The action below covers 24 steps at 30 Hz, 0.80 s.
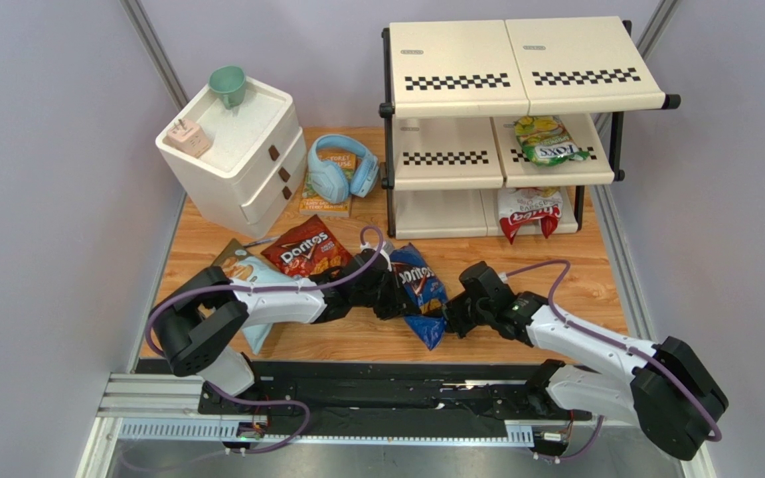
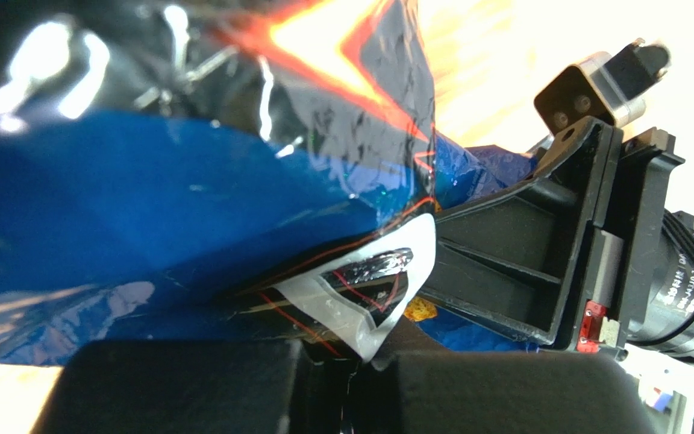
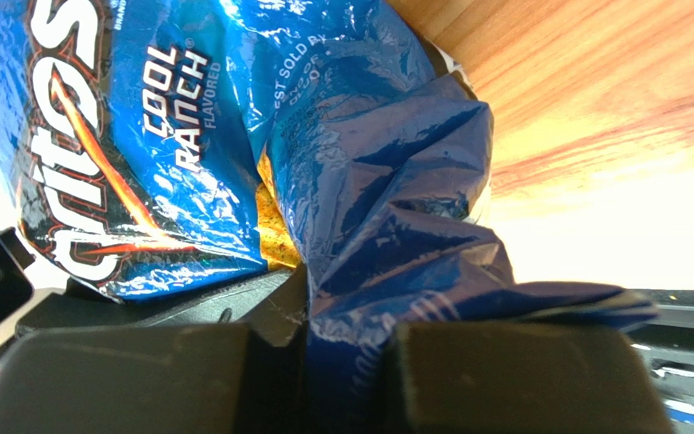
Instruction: Place and organize the chips bags onto the shelf
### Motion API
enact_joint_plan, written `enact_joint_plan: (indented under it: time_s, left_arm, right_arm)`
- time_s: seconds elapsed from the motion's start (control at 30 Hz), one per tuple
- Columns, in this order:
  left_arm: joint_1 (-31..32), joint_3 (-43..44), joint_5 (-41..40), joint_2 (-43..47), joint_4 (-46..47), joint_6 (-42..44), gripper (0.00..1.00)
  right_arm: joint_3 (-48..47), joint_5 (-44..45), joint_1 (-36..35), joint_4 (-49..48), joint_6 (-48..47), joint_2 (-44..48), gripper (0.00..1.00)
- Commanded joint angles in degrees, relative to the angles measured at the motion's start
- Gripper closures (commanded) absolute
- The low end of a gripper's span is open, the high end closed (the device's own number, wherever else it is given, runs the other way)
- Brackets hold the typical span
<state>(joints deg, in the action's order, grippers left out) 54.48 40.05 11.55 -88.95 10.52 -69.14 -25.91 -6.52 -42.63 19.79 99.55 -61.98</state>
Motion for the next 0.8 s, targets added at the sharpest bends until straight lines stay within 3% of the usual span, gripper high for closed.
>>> enact_joint_plan:
  time_s: [0.0, 0.07, 0.1, 0.23, 0.37, 0.77]
  left_arm:
    - [-0.3, 2.7, 3.6, 0.5, -3.2, 0.8, 0.87]
    - [-0.4, 3.0, 2.4, 2.0, -5.5, 2.1, 0.74]
    - [-0.5, 3.3, 1.7, 2.8, -8.3, 2.4, 0.61]
    - [-1.2, 4.3, -3.8, 7.4, -17.4, 4.6, 0.45]
    - [-3.5, 4.2, -7.8, 14.2, -24.7, 5.8, 0.44]
    - [-8.1, -0.6, -15.0, 32.2, -37.4, 5.7, 0.44]
  right_arm:
    - [-1.1, -0.2, 0.0, 2.1, -3.7, 2.4, 0.90]
    - [-1.1, -0.5, 0.3, 3.3, -5.1, 4.0, 0.92]
    - [-1.2, -0.5, 0.7, 3.8, -5.6, 4.7, 0.92]
    - [-4.0, 0.6, 1.5, 7.8, -12.2, 7.8, 0.98]
    - [-9.1, 6.0, 1.6, 15.4, -18.8, 11.0, 1.00]
    - [-19.1, 16.4, 1.8, 16.2, -34.3, 14.2, 1.00]
